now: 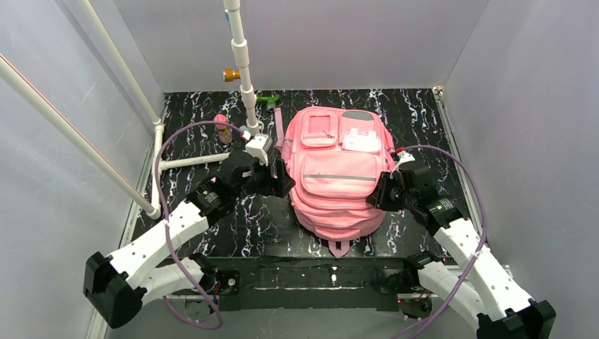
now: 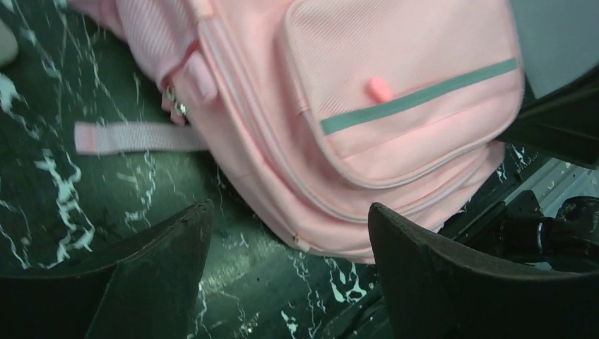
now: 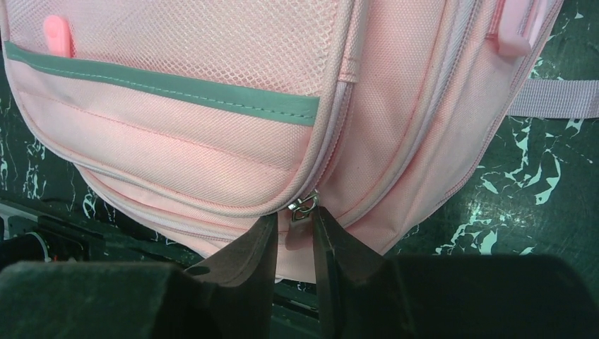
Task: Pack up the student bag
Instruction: Unzip the student bag at the center of the board.
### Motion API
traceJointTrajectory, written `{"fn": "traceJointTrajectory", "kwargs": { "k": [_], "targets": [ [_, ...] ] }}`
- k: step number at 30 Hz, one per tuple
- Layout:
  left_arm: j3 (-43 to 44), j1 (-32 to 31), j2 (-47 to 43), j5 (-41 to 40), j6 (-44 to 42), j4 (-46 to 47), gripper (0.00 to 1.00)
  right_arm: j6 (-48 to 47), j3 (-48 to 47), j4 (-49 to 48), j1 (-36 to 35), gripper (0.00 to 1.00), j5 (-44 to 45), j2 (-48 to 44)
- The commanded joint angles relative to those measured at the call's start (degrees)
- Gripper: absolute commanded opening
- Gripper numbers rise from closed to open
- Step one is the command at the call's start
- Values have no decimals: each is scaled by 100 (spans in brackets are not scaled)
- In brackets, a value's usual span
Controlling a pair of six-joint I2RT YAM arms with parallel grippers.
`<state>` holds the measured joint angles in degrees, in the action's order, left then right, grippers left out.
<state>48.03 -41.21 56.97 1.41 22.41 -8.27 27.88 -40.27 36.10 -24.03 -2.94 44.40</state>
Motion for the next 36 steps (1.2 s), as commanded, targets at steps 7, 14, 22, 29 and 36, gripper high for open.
{"fn": "traceJointTrajectory", "kwargs": {
  "k": [7,14,22,29,36],
  "targets": [
    [-722,438,690,1017,2285,762,79,-315,-364,622,-20,43,120,-5],
    [-911,439,1129,1162,2563,1212,63,-262,-352,725,-40,25,273,16],
    [-1472,430,1130,1386,2707,2230,35,-248,-297,352,-49,1,-16,-22],
    [-1665,434,1193,1657,2616,2831,16,-293,-482,147,-66,1,-522,-51],
    [-1800,298,1325,1570,2668,3567,0,511,-88,-455,-880,1,-861,-97]
  ]
}}
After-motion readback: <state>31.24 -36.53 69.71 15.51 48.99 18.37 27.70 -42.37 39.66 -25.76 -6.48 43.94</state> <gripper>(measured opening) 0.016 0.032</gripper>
